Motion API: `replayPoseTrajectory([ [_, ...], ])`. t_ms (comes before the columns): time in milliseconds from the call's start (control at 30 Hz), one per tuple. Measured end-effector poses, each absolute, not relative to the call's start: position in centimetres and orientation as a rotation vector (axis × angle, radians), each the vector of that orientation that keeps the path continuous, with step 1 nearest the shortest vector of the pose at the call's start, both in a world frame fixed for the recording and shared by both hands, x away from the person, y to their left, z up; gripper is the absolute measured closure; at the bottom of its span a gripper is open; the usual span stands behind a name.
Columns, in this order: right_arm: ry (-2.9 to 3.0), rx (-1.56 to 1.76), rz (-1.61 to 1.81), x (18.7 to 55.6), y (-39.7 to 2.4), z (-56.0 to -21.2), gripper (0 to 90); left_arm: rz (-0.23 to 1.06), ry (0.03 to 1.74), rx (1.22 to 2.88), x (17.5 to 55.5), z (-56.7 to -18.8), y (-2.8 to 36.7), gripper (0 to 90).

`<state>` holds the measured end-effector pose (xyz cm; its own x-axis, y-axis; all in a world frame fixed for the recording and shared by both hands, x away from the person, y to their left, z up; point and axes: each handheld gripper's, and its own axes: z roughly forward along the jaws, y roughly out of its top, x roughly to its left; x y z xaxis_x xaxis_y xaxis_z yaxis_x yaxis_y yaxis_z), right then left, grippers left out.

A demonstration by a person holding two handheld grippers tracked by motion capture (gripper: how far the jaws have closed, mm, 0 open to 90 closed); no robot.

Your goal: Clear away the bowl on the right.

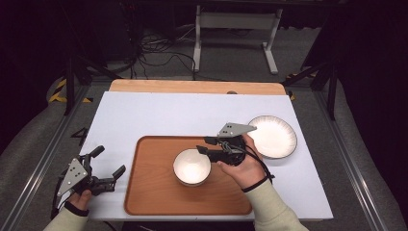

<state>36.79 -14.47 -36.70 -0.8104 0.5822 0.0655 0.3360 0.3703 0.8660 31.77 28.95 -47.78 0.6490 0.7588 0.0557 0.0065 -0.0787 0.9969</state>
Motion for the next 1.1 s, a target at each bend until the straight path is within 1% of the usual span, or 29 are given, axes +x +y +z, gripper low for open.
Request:
replayPoseTrajectory([
  [300, 2.253, 0.644, 1.548, 35.9, -15.6, -36.8, 47.9, 0.704, 0.660, 1.538, 31.8, -47.8, 28.9, 0.2],
  [433, 2.191, 0.545, 1.594, 35.5, -16.0, -37.0, 40.3, 0.705, 0.659, 1.538, 31.8, -47.8, 29.0, 0.2],
  [500, 2.159, 0.518, 1.629, 35.3, -16.3, -37.1, 39.2, 0.705, 0.659, 1.538, 31.8, -47.8, 29.0, 0.2],
  [600, 2.133, 0.508, 1.656, 35.1, -16.6, -37.1, 37.1, 0.705, 0.659, 1.538, 31.8, -47.8, 29.0, 0.2],
  [633, 2.110, 0.505, 1.665, 35.0, -16.9, -37.1, 35.1, 0.705, 0.659, 1.538, 31.8, -47.8, 29.0, 0.2],
  [700, 2.104, 0.504, 1.666, 34.9, -17.0, -37.1, 34.8, 0.705, 0.659, 1.538, 31.8, -47.8, 29.0, 0.2],
  [900, 2.073, 0.507, 1.664, 34.5, -18.1, -37.0, 30.4, 0.705, 0.659, 1.538, 31.8, -47.8, 29.0, 0.2],
  [1100, 2.054, 0.524, 1.629, 34.2, -20.0, -36.9, 24.9, 0.705, 0.659, 1.537, 31.7, -47.8, 29.0, 0.2],
])
